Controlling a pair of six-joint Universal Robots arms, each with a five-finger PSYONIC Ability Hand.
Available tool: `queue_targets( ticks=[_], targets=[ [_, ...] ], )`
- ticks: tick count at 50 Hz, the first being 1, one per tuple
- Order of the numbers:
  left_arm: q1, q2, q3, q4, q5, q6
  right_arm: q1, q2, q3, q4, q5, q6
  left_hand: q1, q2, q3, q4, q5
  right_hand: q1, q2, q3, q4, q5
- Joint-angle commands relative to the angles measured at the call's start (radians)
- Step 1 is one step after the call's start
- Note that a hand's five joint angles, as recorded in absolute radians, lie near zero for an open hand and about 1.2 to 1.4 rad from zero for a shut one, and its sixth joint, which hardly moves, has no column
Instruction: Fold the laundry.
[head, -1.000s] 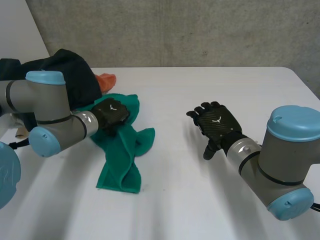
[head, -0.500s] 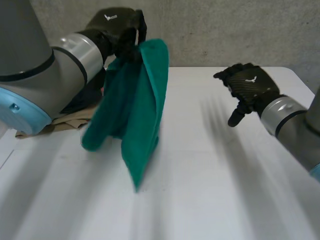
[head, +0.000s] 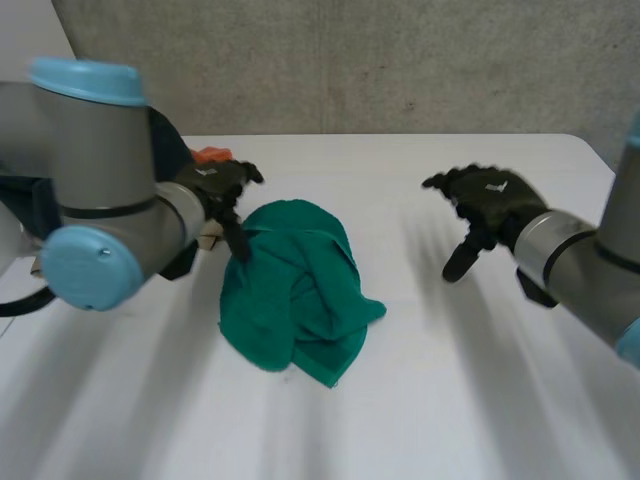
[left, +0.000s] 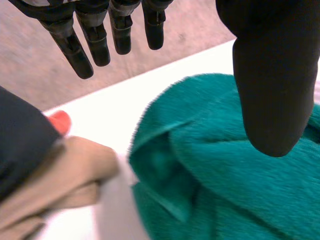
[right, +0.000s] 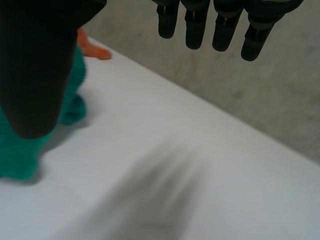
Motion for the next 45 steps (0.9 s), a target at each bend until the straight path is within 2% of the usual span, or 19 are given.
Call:
queue_targets(
  ticks=[1,8,13,17,19,20,21,24,27,28,31,32,35,36,42,43,45],
  targets=[
    [0.117,0.145,-0.151,0.152,0.062,0.074,0.098,0.108,-0.004,0.036,0.057,0.253,-0.046,-0.040,-0.048,-0.033,-0.054,-0.038,-0.028,-0.030,-0.037,-0.048],
    [0.209,0.073,-0.180,0.184,0.193,0.128,0.157,0.318,-0.161,0.019,0.080,0.419,-0.042,-0.036,-0.044,-0.030,-0.050,-0.038,-0.028,-0.030,-0.037,-0.048],
    [0.242,0.001,-0.169,0.186,0.284,0.140,0.202,0.458,-0.301,0.042,0.084,0.457,-0.039,-0.033,-0.041,-0.027,-0.047,-0.006,0.004,0.003,-0.004,-0.015],
    [0.242,-0.065,-0.125,0.183,0.333,0.137,0.237,0.550,-0.396,0.061,0.123,0.462,-0.042,-0.036,-0.044,-0.030,-0.050,0.123,0.133,0.132,0.124,0.113],
    [0.239,-0.091,-0.099,0.181,0.338,0.136,0.250,0.574,-0.429,0.067,0.144,0.460,-0.045,-0.039,-0.047,-0.033,-0.053,0.394,0.405,0.403,0.396,0.385],
    [0.234,-0.117,-0.073,0.177,0.338,0.130,0.257,0.582,-0.447,0.073,0.167,0.460,-0.042,-0.036,-0.044,-0.030,-0.050,1.036,1.046,1.044,1.037,1.026],
    [0.233,-0.127,-0.060,0.172,0.341,0.127,0.260,0.577,-0.450,0.074,0.181,0.460,-0.042,-0.036,-0.044,-0.030,-0.050,1.182,1.192,1.191,1.184,1.173],
    [0.211,-0.169,-0.007,0.154,0.349,0.123,0.277,0.515,-0.409,0.059,0.242,0.453,-0.045,-0.039,-0.047,-0.033,-0.053,1.183,1.194,1.192,1.185,1.174],
    [0.185,-0.209,0.052,0.144,0.343,0.122,0.276,0.403,-0.337,0.007,0.247,0.421,-0.036,-0.030,-0.038,-0.024,-0.044,1.183,1.194,1.192,1.185,1.174],
    [0.167,-0.240,0.094,0.137,0.336,0.123,0.264,0.318,-0.287,-0.037,0.233,0.386,-0.010,-0.004,-0.012,0.002,-0.018,1.183,1.194,1.192,1.185,1.174],
    [0.142,-0.289,0.168,0.118,0.320,0.122,0.248,0.216,-0.228,-0.108,0.195,0.315,0.083,0.090,0.082,0.096,0.076,1.183,1.194,1.192,1.185,1.174],
    [0.124,-0.326,0.223,0.099,0.301,0.125,0.234,0.176,-0.211,-0.141,0.160,0.257,0.296,0.302,0.295,0.309,0.288,1.183,1.194,1.192,1.185,1.174],
    [0.098,-0.383,0.314,0.056,0.269,0.130,0.216,0.159,-0.219,-0.185,0.129,0.163,0.752,0.758,0.750,0.764,0.744,1.183,1.194,1.192,1.185,1.174],
    [0.082,-0.412,0.379,0.031,0.255,0.134,0.205,0.162,-0.238,-0.197,0.130,0.110,1.146,1.152,1.144,1.158,1.138,1.183,1.194,1.192,1.185,1.174],
    [0.079,-0.421,0.618,-0.004,0.166,0.179,0.184,0.211,-0.376,-0.248,0.169,-0.062,1.176,1.182,1.174,1.188,1.168,1.183,1.194,1.192,1.185,1.174],
    [0.094,-0.385,0.665,0.009,0.119,0.177,0.175,0.228,-0.424,-0.305,0.181,-0.111,1.176,1.182,1.174,1.188,1.168,1.183,1.194,1.192,1.185,1.174],
    [0.107,-0.340,0.694,0.038,0.077,0.171,0.164,0.240,-0.462,-0.391,0.196,-0.164,1.176,1.182,1.174,1.188,1.168,1.183,1.194,1.192,1.185,1.174]
  ],
)
